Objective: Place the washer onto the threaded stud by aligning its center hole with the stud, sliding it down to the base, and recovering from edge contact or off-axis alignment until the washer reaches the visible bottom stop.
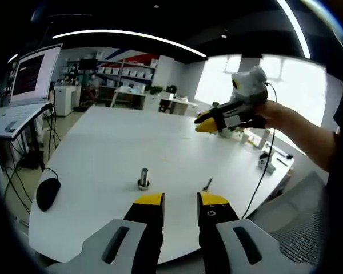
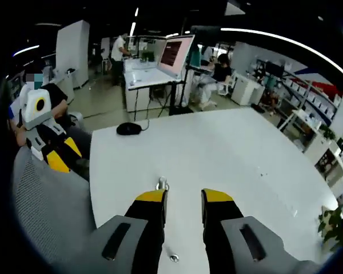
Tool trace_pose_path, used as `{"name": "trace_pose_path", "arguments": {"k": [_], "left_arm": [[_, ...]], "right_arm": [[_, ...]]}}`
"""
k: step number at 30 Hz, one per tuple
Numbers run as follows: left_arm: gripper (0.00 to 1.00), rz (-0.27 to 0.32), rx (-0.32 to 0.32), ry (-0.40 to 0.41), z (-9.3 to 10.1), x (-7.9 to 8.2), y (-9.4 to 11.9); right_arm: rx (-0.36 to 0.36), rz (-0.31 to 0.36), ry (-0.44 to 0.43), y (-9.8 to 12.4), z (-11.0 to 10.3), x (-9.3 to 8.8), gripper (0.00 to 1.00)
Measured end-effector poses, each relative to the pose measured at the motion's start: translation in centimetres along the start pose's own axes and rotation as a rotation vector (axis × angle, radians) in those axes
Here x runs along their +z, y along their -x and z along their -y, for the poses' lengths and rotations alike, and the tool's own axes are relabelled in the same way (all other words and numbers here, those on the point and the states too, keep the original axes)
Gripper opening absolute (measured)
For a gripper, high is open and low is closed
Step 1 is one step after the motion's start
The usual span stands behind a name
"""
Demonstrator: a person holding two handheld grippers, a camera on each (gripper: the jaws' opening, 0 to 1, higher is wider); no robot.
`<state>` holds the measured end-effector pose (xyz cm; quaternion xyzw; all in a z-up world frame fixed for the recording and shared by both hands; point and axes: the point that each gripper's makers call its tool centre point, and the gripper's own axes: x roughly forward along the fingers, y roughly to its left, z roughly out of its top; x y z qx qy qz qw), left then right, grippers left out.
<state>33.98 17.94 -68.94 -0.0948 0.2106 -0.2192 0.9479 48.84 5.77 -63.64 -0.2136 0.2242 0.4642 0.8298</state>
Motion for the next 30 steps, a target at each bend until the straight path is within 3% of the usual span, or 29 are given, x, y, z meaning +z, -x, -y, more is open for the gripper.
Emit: {"name": "trace_pose_path", "arguments": {"k": [4,7,12,16,21,26,30], "left_arm": [[0.2,0.001,-0.004,-0.003,0.2,0.0,0.1],[0.2,-0.004,-0.011,-0.01,0.3,-0.1,0.1],[0.19,0.011,-0.011,-0.017,0.4,0.2,0.2],[0.19,-0.003,-0.021,-0.022,0.6,-0.1,0.2],[0.17,-0.017,-0.024,-0.03,0.7,-0.3,0.2],[0.18,-0.023,-0.016,-0.037,0.4,-0.3,0.1],[0.23,0.001,-0.009,-0.032,0.2,-0.1,0.1]], "right_arm": [[-0.059,0.058,-0.053,2.6,0.2,-0.4,0.31],[-0.103,0.062,-0.081,4.7,-0.2,-1.9,0.31],[-0.177,0.1,-0.088,6.3,-1.5,-3.9,0.37],[-0.214,0.137,-0.158,7.4,-2.4,-5.3,0.37],[-0.276,0.153,-0.109,9.7,-2.6,-6.9,0.36],[-0.318,0.202,-0.171,12.6,-2.2,-8.4,0.39],[-0.367,0.158,-0.147,14.1,-2.2,-10.1,0.42]]}}
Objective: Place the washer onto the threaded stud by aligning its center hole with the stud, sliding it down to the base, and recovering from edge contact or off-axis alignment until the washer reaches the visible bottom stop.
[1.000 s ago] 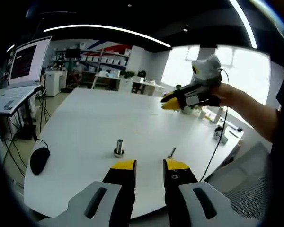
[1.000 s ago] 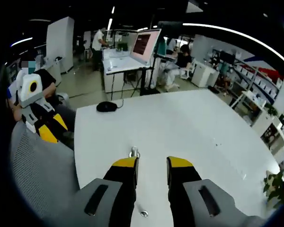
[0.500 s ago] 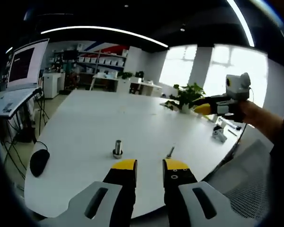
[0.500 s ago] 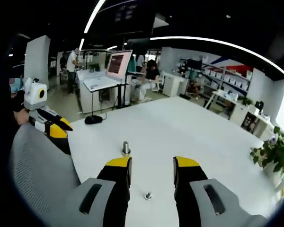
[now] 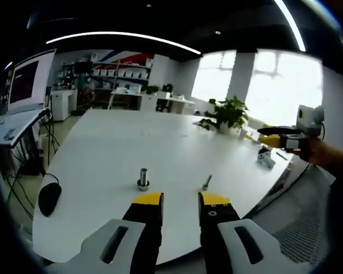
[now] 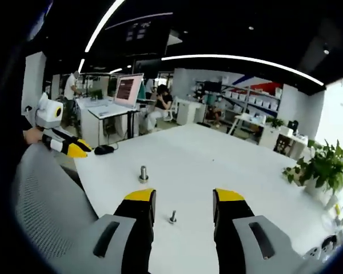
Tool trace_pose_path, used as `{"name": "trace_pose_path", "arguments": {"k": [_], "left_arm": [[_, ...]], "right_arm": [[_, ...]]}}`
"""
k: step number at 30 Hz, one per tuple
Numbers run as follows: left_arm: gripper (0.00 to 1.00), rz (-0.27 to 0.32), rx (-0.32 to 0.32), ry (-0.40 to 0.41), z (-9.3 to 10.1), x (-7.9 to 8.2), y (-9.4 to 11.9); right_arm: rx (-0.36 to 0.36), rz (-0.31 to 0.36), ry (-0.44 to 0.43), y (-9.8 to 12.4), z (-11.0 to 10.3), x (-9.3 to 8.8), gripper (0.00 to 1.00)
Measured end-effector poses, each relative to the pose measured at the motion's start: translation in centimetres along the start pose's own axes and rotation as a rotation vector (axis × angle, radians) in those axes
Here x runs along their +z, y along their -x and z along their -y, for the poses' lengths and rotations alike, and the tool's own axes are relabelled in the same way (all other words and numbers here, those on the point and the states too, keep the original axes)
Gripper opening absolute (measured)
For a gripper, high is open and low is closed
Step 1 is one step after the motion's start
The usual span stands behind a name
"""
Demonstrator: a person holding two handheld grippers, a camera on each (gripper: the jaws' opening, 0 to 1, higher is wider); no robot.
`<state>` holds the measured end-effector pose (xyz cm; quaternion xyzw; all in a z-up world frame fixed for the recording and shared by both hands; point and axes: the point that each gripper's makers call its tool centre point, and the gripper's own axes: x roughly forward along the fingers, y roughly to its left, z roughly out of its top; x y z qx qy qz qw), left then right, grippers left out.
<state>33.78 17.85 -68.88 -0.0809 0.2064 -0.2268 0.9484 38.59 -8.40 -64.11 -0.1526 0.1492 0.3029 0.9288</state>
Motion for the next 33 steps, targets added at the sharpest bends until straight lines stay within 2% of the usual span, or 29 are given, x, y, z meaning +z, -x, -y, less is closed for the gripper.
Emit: {"name": "trace_pose_path", "arguments": {"k": [2,4,5,7,9,12,14,16,20,21,22,23,25,28,30,33], "left_arm": [[0.22,-0.007,-0.003,0.004,0.1,-0.1,0.0],[0.22,-0.005,0.001,-0.001,0.1,-0.1,0.0],[0.22,-0.003,0.003,0.003,0.1,0.0,0.1],[0.22,-0.001,0.004,0.006,0.1,0.0,0.1],[0.22,-0.001,0.005,0.01,0.1,0.0,0.1],[0.22,0.004,0.004,0.01,0.2,0.1,0.2],[0.22,0.004,0.003,0.009,0.2,0.1,0.2],[0.22,0.002,0.004,0.01,0.2,0.0,0.2],[0.23,-0.024,-0.011,0.028,0.5,-0.5,0.0],[0.24,-0.032,-0.017,0.037,0.5,-0.6,-0.1],[0.24,-0.03,-0.016,0.037,0.5,-0.6,-0.1],[0.24,-0.029,-0.013,0.035,0.5,-0.6,0.0],[0.24,-0.03,-0.011,0.036,0.5,-0.6,-0.1],[0.24,-0.031,-0.015,0.033,0.6,-0.6,-0.1],[0.23,-0.016,-0.017,0.032,0.6,-0.3,-0.1],[0.23,-0.006,-0.012,0.039,0.5,-0.2,0.0]], "right_arm": [[0.002,0.006,0.004,0.7,0.0,-0.5,0.43],[-0.008,0.033,-0.002,1.0,0.0,0.4,0.44],[-0.027,0.031,0.05,1.0,0.2,0.7,0.44],[-0.034,0.0,0.125,1.3,0.5,0.1,0.44],[-0.042,-0.038,0.143,1.5,1.0,-1.0,0.43],[-0.069,-0.077,0.1,1.9,1.8,-2.7,0.43],[-0.074,-0.072,0.101,2.0,1.8,-2.9,0.43],[-0.088,-0.084,0.035,2.2,1.7,-3.9,0.44],[-0.079,-0.085,0.052,2.0,1.3,-4.5,0.43],[-0.077,-0.089,0.046,1.9,1.3,-5.2,0.43],[-0.066,-0.118,-0.007,1.9,1.3,-6.1,0.43],[-0.061,-0.124,-0.12,1.9,1.5,-6.3,0.43],[-0.056,-0.056,-0.184,1.7,1.8,-5.6,0.47],[-0.019,-0.11,-0.167,1.3,1.4,-6.5,0.49],[0.01,-0.109,-0.128,1.0,0.7,-6.0,0.48],[0.024,-0.135,-0.129,1.0,0.3,-6.5,0.47]]}}
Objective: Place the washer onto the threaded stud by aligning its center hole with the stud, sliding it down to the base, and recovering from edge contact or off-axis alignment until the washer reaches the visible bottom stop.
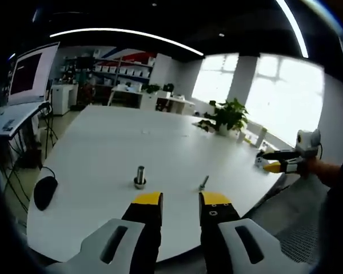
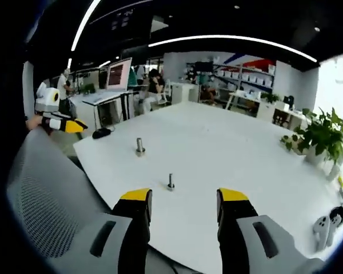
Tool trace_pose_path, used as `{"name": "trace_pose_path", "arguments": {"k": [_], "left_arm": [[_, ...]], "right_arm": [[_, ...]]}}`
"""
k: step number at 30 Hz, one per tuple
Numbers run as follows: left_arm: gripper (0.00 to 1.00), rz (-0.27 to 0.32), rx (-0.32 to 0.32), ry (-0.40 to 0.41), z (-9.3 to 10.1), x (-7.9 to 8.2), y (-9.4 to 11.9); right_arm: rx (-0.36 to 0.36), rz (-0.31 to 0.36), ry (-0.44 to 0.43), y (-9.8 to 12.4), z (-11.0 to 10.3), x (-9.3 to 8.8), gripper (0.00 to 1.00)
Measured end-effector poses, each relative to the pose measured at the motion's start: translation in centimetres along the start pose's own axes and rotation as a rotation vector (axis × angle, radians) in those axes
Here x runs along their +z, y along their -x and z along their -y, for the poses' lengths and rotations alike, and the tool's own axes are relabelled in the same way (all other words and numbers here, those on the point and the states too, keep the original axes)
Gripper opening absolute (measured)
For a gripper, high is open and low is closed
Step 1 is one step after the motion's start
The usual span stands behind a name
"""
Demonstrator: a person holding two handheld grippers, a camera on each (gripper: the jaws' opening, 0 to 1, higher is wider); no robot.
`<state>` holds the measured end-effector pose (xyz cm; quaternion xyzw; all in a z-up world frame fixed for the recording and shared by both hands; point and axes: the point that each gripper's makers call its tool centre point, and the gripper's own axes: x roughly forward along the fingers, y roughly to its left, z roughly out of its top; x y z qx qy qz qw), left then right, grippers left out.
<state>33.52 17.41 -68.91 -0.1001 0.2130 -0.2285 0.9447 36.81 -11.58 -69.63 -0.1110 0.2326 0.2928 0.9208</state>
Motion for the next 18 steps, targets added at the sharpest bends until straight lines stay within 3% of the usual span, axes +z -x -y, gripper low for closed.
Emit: {"name": "trace_pose_path", "arguments": {"k": [8,11,18], "left_arm": [[0.21,-0.001,-0.01,-0.006,0.3,-0.1,0.0],[0.21,-0.001,-0.017,-0.018,0.4,-0.1,0.0],[0.21,-0.005,-0.026,-0.012,0.6,-0.2,0.0]], "right_arm": [[-0.022,-0.036,-0.056,0.0,0.7,-1.1,0.48],[-0.069,-0.041,-0.054,0.4,1.6,-1.3,0.47],[-0.098,-0.056,-0.067,0.4,1.2,-1.3,0.43]]}}
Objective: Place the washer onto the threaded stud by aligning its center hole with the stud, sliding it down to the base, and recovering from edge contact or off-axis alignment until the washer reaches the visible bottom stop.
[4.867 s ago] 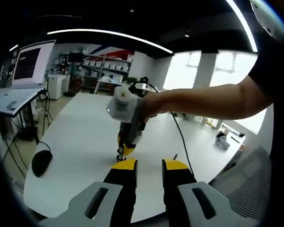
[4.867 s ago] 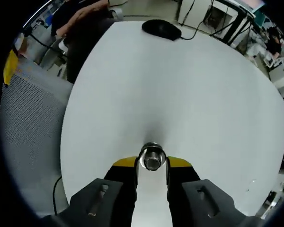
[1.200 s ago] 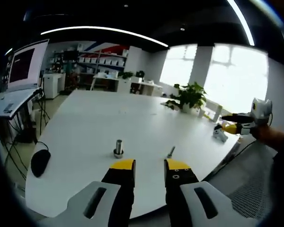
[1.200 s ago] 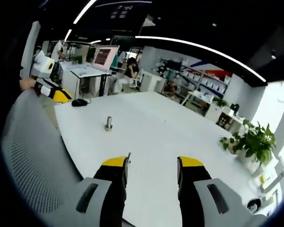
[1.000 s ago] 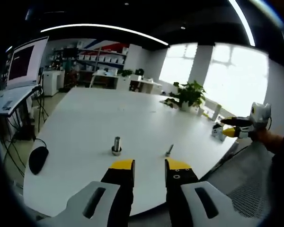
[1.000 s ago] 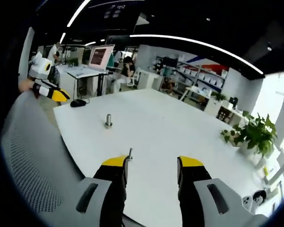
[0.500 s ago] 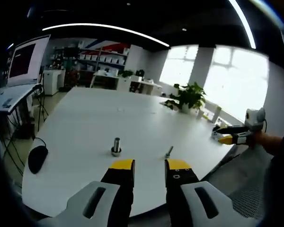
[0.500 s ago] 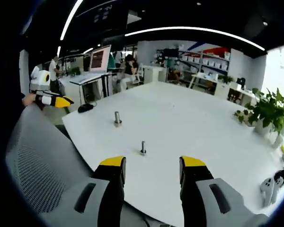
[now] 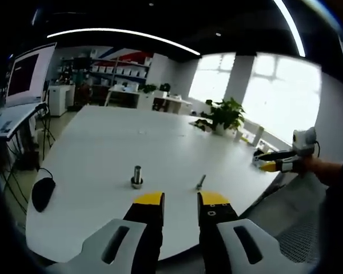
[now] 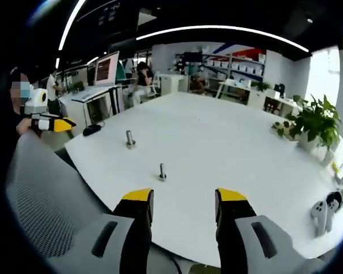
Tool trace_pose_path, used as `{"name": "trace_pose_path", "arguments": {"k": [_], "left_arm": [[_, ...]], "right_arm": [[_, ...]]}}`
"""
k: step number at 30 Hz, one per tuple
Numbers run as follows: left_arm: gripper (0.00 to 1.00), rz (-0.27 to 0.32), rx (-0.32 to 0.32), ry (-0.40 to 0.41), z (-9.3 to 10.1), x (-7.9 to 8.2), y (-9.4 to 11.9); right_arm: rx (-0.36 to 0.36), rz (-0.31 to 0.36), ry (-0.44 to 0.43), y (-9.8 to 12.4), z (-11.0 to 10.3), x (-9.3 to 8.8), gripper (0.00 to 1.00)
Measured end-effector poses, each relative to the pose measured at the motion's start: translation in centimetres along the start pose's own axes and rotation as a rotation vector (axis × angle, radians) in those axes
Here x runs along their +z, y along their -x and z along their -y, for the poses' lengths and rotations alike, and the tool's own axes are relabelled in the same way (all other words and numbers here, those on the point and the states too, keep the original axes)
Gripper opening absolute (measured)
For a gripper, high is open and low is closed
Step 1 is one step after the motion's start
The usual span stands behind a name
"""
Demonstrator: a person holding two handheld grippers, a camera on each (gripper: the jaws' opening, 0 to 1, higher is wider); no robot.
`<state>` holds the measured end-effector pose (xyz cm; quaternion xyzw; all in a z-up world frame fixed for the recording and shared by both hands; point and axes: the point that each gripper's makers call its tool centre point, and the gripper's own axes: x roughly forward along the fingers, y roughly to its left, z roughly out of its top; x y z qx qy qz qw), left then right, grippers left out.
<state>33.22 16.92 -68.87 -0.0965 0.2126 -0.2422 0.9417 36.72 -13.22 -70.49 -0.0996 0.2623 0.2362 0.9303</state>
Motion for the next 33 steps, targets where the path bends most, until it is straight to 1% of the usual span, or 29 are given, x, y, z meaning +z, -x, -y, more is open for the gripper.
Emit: {"name": "trace_pose_path", "arguments": {"k": [2,3,4,7,9,12,15,17,19,29,33], "left_arm": [[0.21,-0.002,0.003,0.003,-0.2,-0.1,0.1],[0.21,0.002,0.002,0.006,-0.2,0.0,0.1],[0.21,0.006,-0.001,0.003,-0.2,0.0,0.1],[0.21,0.018,-0.004,-0.003,-0.1,0.3,0.1],[0.21,0.024,0.003,0.013,-0.3,0.3,0.1],[0.21,0.037,0.014,0.022,-0.5,0.5,0.2],[0.21,0.021,-0.001,0.011,-0.2,0.2,0.1],[0.21,0.005,-0.015,-0.003,0.1,0.0,0.0],[0.21,-0.003,-0.02,-0.002,0.2,-0.1,-0.1],[0.21,0.005,-0.017,0.0,0.1,0.0,0.0],[0.21,0.01,-0.016,0.005,0.0,0.1,0.0]], "right_arm": [[0.034,-0.011,0.02,-0.2,-0.9,-0.1,0.4],[0.068,-0.023,0.029,-0.4,-1.5,-0.3,0.4],[0.083,-0.033,0.037,-0.5,-1.6,-0.4,0.4],[0.078,-0.039,0.025,-0.6,-1.1,-0.8,0.4],[0.082,-0.046,0.011,-0.6,-1.1,-0.9,0.4],[0.086,-0.059,0.035,-0.6,-1.2,-1.2,0.4],[0.08,-0.055,0.03,-0.6,-1.0,-1.2,0.4],[0.061,-0.053,0.019,-0.5,-0.7,-1.1,0.4],[0.052,-0.061,0.02,-0.4,-0.6,-1.3,0.39],[0.066,-0.118,0.066,-0.7,-0.9,-2.1,0.39],[0.071,-0.134,0.062,-0.7,-1.1,-2.3,0.38]]}}
